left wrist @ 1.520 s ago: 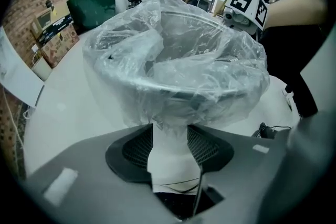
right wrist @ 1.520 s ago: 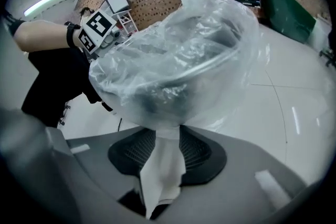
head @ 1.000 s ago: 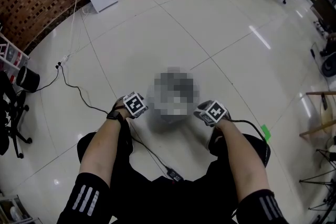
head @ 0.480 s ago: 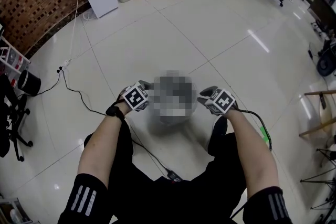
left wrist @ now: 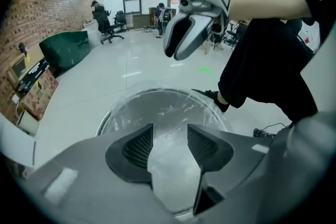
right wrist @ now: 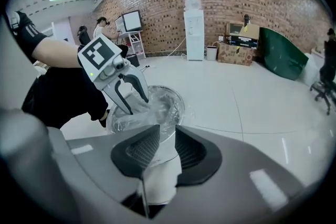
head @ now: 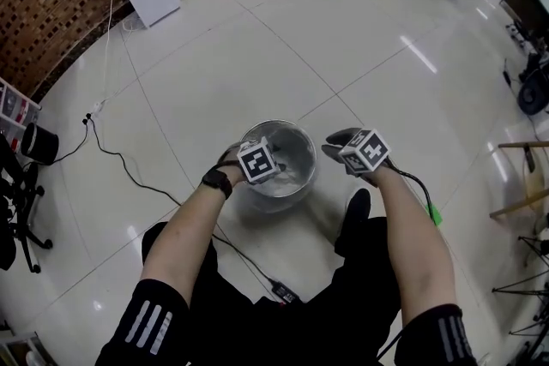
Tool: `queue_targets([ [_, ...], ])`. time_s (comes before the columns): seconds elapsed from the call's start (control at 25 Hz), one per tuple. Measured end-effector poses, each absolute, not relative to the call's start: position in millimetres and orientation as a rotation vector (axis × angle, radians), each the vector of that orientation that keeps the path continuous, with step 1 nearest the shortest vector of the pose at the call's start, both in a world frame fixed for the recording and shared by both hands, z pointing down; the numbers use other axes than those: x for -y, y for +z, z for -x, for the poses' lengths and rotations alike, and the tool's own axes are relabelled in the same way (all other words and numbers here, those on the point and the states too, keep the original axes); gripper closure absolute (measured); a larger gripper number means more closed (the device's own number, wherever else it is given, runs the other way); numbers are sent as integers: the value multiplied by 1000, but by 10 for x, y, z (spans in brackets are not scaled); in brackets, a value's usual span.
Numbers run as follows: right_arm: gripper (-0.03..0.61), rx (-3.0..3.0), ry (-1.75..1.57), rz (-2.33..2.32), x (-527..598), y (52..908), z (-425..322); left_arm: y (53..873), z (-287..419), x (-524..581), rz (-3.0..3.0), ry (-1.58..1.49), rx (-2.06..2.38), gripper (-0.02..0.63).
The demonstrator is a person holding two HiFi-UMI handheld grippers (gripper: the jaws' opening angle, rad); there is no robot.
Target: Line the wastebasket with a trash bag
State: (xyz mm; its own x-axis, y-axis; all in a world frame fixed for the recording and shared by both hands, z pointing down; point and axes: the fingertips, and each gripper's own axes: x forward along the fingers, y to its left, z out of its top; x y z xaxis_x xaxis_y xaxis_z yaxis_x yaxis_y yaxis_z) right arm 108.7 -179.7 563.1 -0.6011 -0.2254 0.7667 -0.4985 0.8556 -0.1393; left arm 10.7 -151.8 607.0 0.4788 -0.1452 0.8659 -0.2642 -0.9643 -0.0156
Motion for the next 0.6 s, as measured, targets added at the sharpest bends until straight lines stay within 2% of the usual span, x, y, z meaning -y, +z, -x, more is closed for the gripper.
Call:
queue_targets([
  [0.32, 469, 2135, 460, -425, 1950, 5962, -1089, 6808, 31, 1733, -2339, 1672, 276, 389],
  [0.6, 469, 2099, 529, -382, 2075, 6195, -1048, 7070, -5, 1767, -2248, 2029, 138, 387],
])
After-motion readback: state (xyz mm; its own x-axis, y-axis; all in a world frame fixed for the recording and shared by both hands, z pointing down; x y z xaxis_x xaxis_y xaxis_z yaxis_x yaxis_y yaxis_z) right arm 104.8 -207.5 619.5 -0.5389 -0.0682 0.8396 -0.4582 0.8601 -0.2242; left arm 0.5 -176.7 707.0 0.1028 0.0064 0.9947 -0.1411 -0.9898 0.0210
